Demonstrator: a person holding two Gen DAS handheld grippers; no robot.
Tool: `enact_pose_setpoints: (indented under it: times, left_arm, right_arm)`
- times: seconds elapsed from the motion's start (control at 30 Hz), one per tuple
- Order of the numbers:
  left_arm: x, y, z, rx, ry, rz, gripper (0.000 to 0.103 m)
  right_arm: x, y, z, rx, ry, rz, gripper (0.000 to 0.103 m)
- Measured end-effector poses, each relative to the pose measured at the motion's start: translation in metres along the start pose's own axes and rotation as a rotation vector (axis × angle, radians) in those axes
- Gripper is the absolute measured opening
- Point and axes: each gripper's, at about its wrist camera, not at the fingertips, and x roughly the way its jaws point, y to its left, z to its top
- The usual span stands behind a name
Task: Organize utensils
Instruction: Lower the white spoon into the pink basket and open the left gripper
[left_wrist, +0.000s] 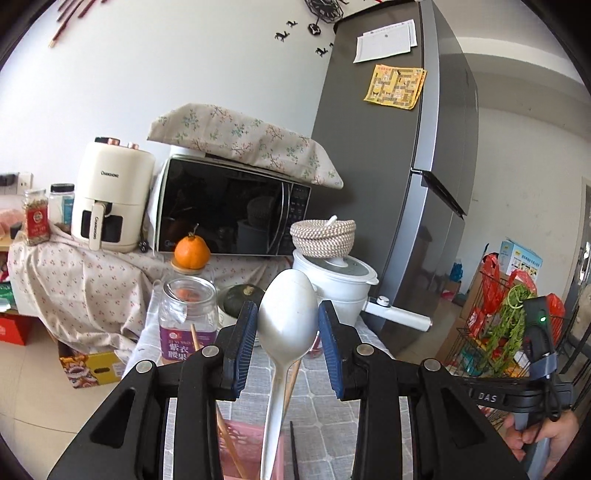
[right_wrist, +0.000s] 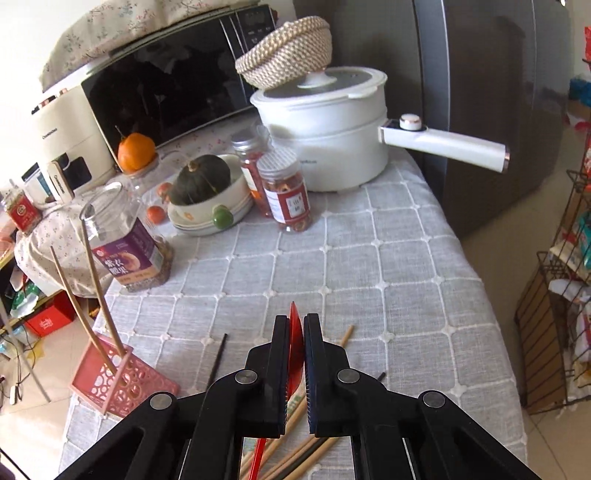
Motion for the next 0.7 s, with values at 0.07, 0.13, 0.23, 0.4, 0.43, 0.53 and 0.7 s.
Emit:
enact_pose_setpoints:
  times: [0.07,0.13,0.23,0.4,0.43,0.53,0.7]
  left_arm:
    - [0.009,-0.001,-0.005,0.014,-0.018,0.035,0.036]
    - [0.019,-0.001,-0.010,0.011,-0.018,0.055,0.036]
    - [0.034,0.000,-0.019,0.002,-0.009,0.078,0.036]
    - [0.053,0.010,-0.034,-0.055,0.009,0.102,0.036]
    - [0.057,0.013,-0.038,-0.066,0.020,0.114,0.037]
    - [0.066,0.020,-0.050,-0.098,0.061,0.135,0.037]
    - [0.068,0.020,-0.065,-0.080,0.104,0.147,0.037]
  right_arm:
    - [-0.003,0.006,0.000,-0.006,-0.023,0.001,0.005]
    - [-0.003,0.010,0.000,-0.009,-0.036,0.005,0.005]
    - [-0.002,0.016,0.002,-0.012,-0.059,0.010,0.005]
    - [-0.001,0.024,0.004,-0.022,-0.089,0.013,0.005]
    - [0.000,0.025,0.004,-0.021,-0.091,0.012,0.005]
    - [0.001,0.026,0.004,-0.020,-0.094,0.017,0.005]
    - [0.002,0.030,0.003,-0.032,-0.102,0.012,0.005]
